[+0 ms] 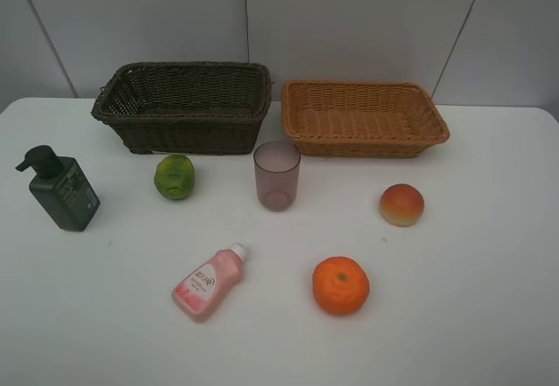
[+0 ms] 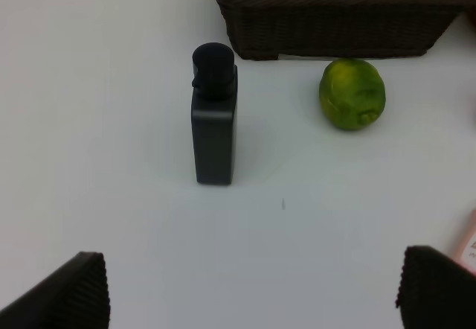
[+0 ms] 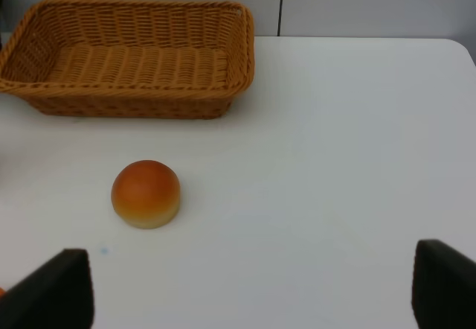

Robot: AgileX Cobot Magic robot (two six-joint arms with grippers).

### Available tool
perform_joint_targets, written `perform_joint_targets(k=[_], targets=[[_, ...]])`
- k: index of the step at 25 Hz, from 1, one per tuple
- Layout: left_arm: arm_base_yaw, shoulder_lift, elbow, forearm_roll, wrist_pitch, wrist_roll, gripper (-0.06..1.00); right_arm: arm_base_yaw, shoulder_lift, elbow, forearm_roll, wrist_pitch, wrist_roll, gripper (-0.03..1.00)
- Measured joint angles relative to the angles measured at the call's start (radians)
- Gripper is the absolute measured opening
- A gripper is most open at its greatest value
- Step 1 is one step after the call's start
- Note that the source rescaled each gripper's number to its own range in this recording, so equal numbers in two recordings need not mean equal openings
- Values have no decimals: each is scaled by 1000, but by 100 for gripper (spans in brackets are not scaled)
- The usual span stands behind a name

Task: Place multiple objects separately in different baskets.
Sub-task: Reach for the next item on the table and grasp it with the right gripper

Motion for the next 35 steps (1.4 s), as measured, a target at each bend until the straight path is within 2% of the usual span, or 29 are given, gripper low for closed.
perform_joint_targets(k=[16, 23, 27, 35], targets=[[0, 0, 0, 0, 0, 0, 100, 4, 5, -1, 21, 0, 0, 78], [0, 0, 0, 0, 0, 0, 100, 4, 216, -68, 27, -4, 0, 78], [0, 0, 0, 0, 0, 0, 100, 4, 384, -107, 47, -57, 0, 78], [0, 0, 0, 0, 0, 0, 100, 16, 713, -131, 88, -229, 0, 78]])
